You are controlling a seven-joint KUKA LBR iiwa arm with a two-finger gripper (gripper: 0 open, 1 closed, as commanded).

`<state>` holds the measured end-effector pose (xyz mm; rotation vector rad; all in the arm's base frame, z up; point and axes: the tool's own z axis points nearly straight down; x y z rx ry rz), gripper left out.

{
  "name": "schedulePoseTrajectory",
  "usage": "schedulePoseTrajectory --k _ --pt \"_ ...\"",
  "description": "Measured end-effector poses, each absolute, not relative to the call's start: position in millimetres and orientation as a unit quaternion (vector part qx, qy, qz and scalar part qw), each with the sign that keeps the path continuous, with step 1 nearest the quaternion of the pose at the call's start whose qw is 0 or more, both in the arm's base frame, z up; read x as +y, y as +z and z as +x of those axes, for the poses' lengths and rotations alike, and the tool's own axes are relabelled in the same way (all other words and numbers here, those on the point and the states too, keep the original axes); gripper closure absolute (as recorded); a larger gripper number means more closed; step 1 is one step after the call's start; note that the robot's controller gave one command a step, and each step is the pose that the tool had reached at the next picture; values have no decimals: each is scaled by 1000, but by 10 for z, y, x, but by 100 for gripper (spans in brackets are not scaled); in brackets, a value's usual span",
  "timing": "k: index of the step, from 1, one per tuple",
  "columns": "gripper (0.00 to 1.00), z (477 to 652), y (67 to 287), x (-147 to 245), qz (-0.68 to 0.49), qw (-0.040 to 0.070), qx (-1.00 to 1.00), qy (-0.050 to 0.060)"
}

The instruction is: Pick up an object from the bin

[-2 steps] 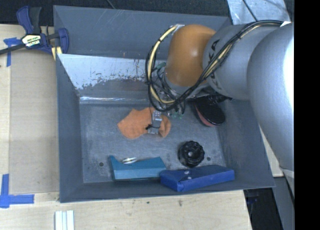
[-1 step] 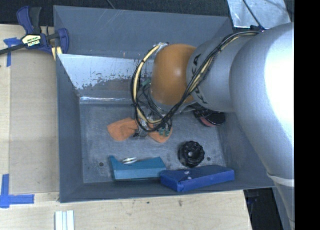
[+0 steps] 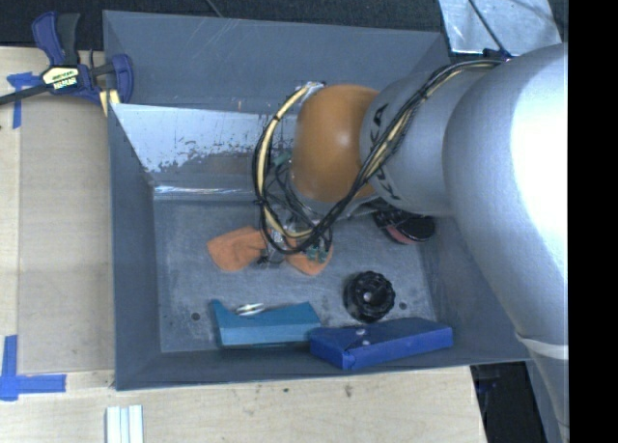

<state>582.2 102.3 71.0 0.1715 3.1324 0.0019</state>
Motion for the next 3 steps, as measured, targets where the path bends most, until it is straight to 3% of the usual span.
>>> schedulePoseTrajectory --k 1,2,3 --pt "100 5690 1989 1233 27 1 1000 0" --pt "100 5690 1989 1233 27 1 1000 0" --pt "100 5820 2510 1175 30 -1 1000 0"
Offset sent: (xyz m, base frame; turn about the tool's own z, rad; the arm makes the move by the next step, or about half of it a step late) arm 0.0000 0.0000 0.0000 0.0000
